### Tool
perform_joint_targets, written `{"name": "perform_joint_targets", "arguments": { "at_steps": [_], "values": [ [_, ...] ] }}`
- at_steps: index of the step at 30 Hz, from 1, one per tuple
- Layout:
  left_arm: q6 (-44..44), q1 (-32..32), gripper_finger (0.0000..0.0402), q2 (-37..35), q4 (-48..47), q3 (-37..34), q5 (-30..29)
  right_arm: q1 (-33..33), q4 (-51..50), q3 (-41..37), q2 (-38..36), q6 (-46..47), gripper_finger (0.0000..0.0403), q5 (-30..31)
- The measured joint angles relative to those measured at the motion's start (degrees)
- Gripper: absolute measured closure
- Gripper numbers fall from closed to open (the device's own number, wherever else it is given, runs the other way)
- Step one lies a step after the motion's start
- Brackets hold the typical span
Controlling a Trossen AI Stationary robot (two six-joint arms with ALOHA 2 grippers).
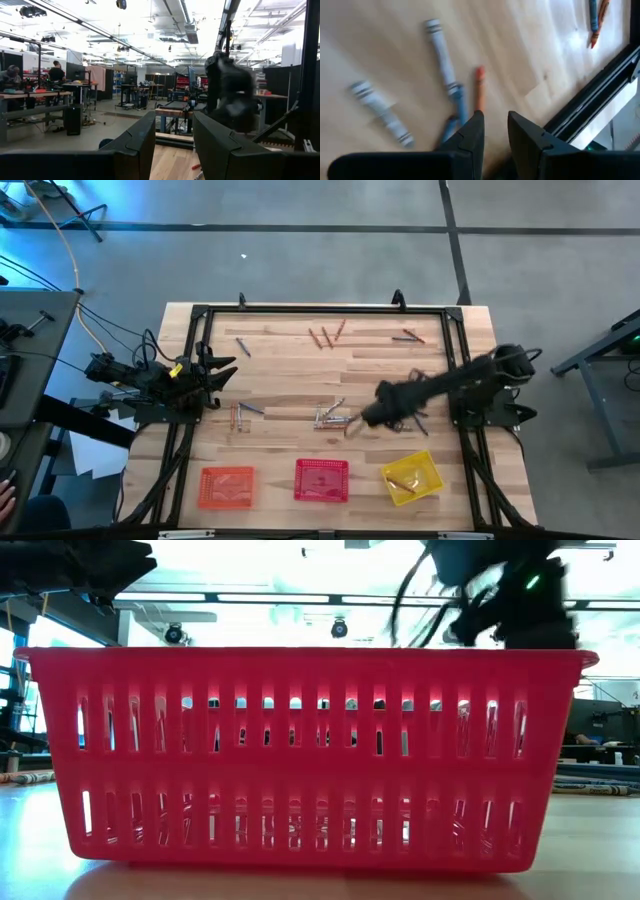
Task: Sort crayons
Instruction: Put the orange crayon into the yellow bin
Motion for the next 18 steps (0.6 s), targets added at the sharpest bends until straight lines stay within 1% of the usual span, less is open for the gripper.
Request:
{"name": "perform_joint_targets", "arguments": {
  "at_steps": [4, 7, 13, 18],
  "values": [
    [0.02, 0.01, 0.0284, 0.00, 0.00, 0.01, 0.00, -11.17, 3.02, -2.40, 0.00, -11.41, 0.0325, 0.10],
    [0.57, 0.01, 0.0284, 0.00, 0.00, 0.01, -0.02, -19.09, 5.84, -3.68, 0.00, -18.10, 0.0325, -0.09],
    [2.47, 0.00, 0.0284, 0.00, -0.01, 0.02, -0.02, -33.16, 13.86, -4.66, 0.02, -27.77, 0.0325, -0.40],
    [2.53, 0.01, 0.0284, 0.00, 0.00, 0.01, -0.02, -42.40, 19.34, -4.66, 0.02, -32.71, 0.0325, -0.51]
  ]
}}
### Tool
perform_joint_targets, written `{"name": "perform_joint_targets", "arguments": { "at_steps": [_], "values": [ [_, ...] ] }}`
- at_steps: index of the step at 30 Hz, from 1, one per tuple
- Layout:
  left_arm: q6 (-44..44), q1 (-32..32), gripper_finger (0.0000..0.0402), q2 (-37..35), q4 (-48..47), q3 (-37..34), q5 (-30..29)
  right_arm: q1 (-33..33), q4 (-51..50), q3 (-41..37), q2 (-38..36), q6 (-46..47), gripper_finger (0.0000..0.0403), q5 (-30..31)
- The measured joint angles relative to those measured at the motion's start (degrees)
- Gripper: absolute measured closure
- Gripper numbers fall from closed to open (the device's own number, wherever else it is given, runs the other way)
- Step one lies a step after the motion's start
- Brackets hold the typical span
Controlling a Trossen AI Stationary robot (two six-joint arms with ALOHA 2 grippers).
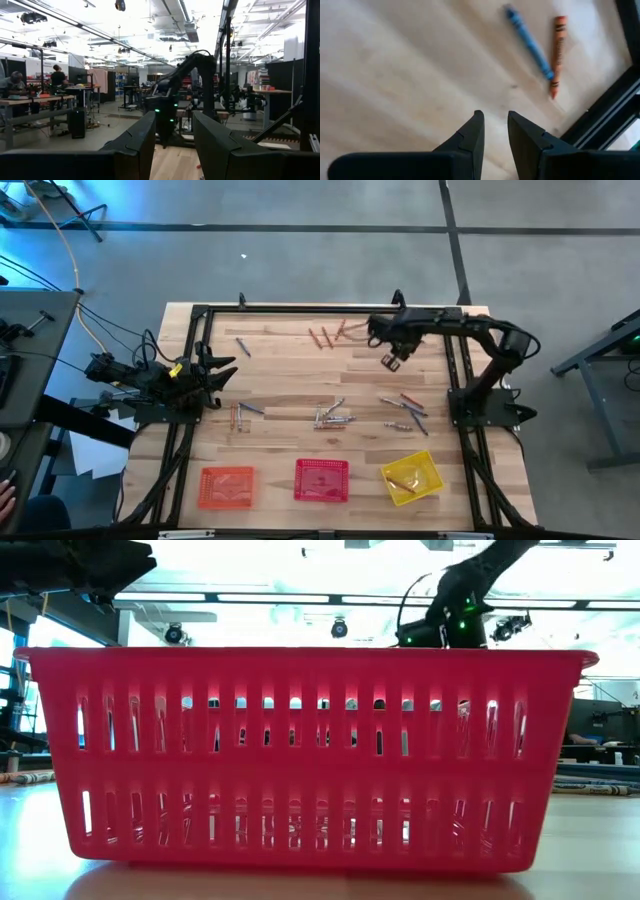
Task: Sort crayons
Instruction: Put the orange crayon into the yellow bin
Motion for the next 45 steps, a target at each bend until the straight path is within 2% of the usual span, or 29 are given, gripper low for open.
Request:
{"name": "perform_joint_targets", "arguments": {
  "at_steps": [8, 17, 22, 33, 40, 45],
  "values": [
    [0.99, 0.01, 0.0284, 0.00, 0.00, 0.02, 0.00, -10.87, 4.33, 0.00, 0.01, -3.96, 0.0325, -3.85],
    [0.97, 0.01, 0.0284, 0.00, 0.00, -0.01, 0.00, -17.77, 10.41, 0.00, 0.05, -5.62, 0.0325, -4.37],
    [0.95, 0.01, 0.0284, 0.01, 0.00, 0.01, 0.00, -19.38, 12.40, 0.00, 1.29, -7.07, 0.0324, -7.05],
    [0.92, 0.01, 0.0284, 0.00, 0.00, 0.00, 0.00, -21.49, 15.03, 0.00, 7.22, -9.33, 0.0324, -6.91],
    [0.92, 0.00, 0.0284, 0.00, 0.00, 0.01, 0.00, -23.54, 15.74, 0.00, 7.41, -10.08, 0.0325, -6.93],
    [0.92, -0.01, 0.0284, 0.00, -0.02, 0.00, 0.00, -24.30, 15.32, 0.00, 7.41, -10.08, 0.0324, -10.10]
  ]
}}
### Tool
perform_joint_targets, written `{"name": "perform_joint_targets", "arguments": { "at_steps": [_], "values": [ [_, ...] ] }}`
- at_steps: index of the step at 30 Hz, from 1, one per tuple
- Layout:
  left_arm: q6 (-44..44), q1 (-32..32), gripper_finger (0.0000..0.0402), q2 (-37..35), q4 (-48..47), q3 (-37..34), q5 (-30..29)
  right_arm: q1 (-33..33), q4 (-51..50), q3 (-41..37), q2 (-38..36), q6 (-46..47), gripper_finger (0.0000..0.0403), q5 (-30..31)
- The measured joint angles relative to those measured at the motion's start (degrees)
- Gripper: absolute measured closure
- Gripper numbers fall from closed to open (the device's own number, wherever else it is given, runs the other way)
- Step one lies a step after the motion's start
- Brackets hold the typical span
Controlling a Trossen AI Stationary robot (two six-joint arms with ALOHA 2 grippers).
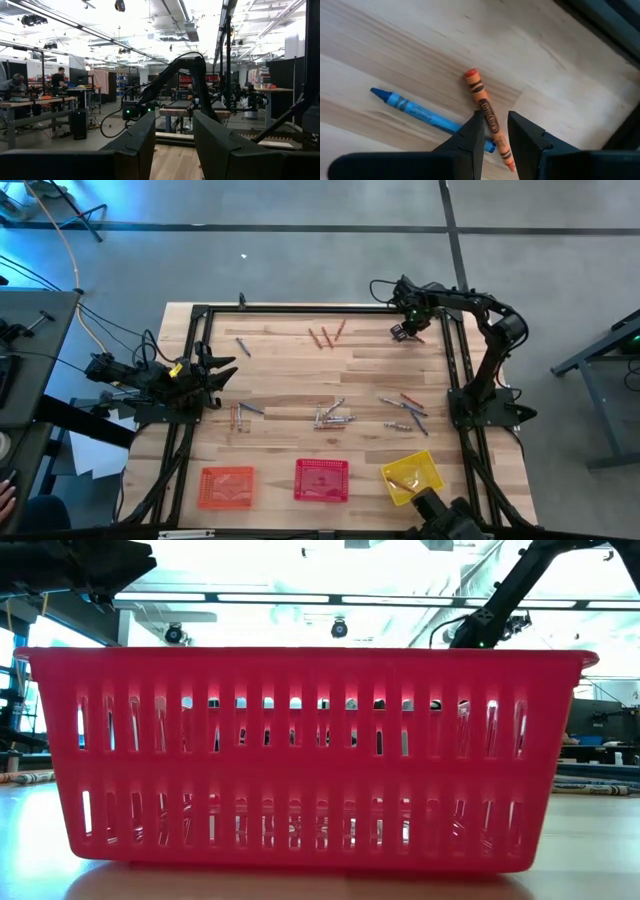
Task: Sort crayons
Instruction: Put the orange crayon into the yellow bin
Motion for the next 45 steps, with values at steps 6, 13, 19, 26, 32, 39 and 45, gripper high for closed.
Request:
{"name": "perform_joint_targets", "arguments": {
  "at_steps": [6, 13, 19, 26, 32, 39, 45],
  "values": [
    [0.00, 0.02, 0.0284, 0.01, 0.01, 0.02, 0.00, 0.04, -0.01, 0.00, 0.00, 0.06, 0.0324, -0.24],
    [-0.46, 0.02, 0.0284, 0.01, 0.02, 0.01, 0.00, 0.07, -0.06, 0.00, 0.00, 0.18, 0.0324, -0.91],
    [-0.46, 0.00, 0.0284, 0.00, 0.01, 0.00, -0.02, 0.20, -0.38, 0.02, 1.37, 1.48, 0.0324, -1.83],
    [-0.46, 0.02, 0.0284, 0.02, -0.02, 0.01, 0.00, 0.79, -0.25, 0.66, 3.31, 1.13, 0.0325, -1.39],
    [-0.46, 0.02, 0.0284, 0.02, -0.02, 0.00, -0.02, 0.83, -0.28, 0.62, 3.37, 1.07, 0.0325, -1.37],
    [-0.46, 0.02, 0.0284, 0.02, -0.01, 0.01, -0.02, 0.85, -0.28, 0.59, 3.43, 1.51, 0.0347, -1.21],
    [-0.46, 0.02, 0.0284, 0.02, -0.01, 0.00, -0.02, 0.85, -0.51, 0.57, 3.39, 2.20, 0.0391, -0.89]
  ]
}}
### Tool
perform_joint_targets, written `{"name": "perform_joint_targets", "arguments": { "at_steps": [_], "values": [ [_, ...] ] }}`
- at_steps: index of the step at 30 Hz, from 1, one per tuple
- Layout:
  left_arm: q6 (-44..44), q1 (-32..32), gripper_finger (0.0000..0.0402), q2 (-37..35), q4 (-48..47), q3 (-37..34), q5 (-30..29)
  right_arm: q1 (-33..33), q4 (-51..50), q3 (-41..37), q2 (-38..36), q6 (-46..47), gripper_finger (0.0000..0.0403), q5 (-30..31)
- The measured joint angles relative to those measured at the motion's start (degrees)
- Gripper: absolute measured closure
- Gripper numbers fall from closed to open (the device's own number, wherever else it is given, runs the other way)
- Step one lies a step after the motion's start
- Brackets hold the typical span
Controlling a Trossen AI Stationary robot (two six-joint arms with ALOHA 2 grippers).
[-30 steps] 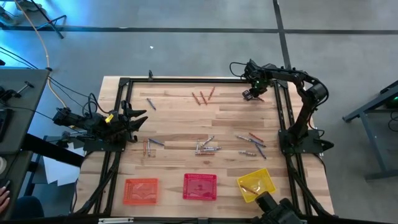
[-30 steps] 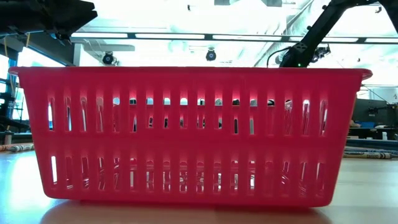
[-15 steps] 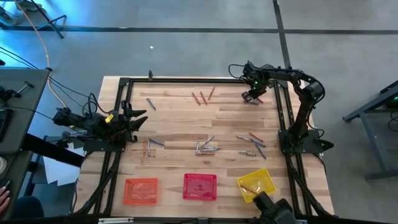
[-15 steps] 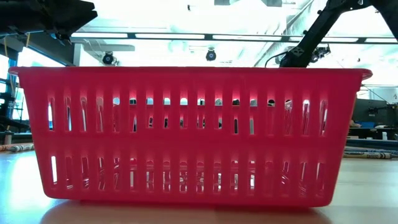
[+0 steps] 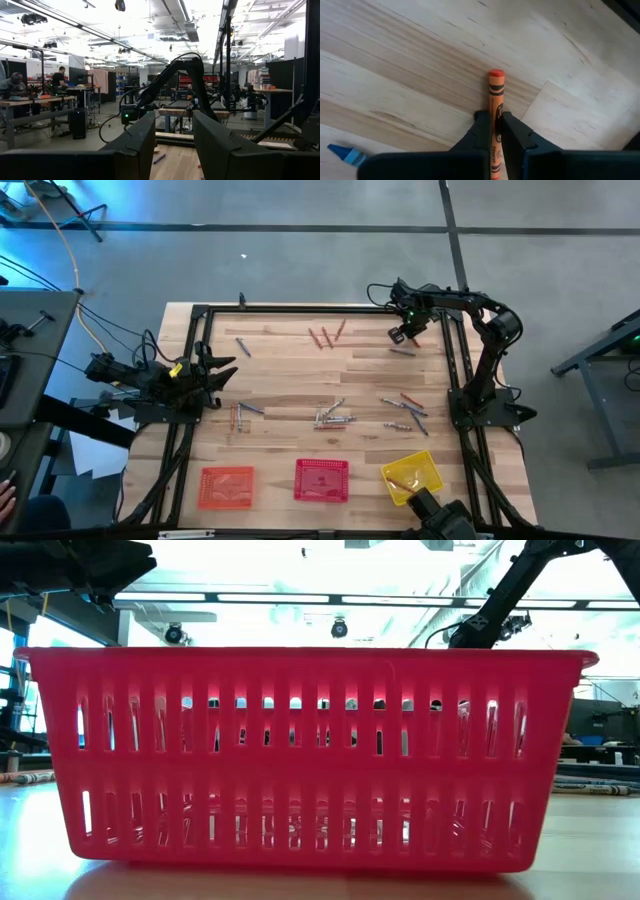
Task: Sort crayons
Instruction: Put the orange crayon into the yellow bin
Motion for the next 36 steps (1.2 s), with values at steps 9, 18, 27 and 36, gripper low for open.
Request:
{"name": "perform_joint_targets", "arguments": {
  "at_steps": [9, 18, 27, 36],
  "values": [
    [0.00, -0.01, 0.0284, -0.01, -0.01, 0.01, 0.01, -0.02, -1.74, -0.23, -1.38, 0.84, 0.0399, 0.23],
    [0.00, 0.00, 0.0284, 0.00, 0.01, 0.00, 0.00, 0.90, -12.21, 1.65, -12.57, 3.57, 0.0401, 1.63],
    [0.02, 0.00, 0.0284, 0.00, 0.00, 0.02, 0.02, 14.15, -24.68, 1.81, -26.40, 11.51, 0.0402, 0.75],
    [-0.09, -0.02, 0.0284, 0.00, 0.01, 0.02, 0.02, 35.73, -28.43, 1.81, -37.86, 30.34, 0.0402, -0.91]
  ]
}}
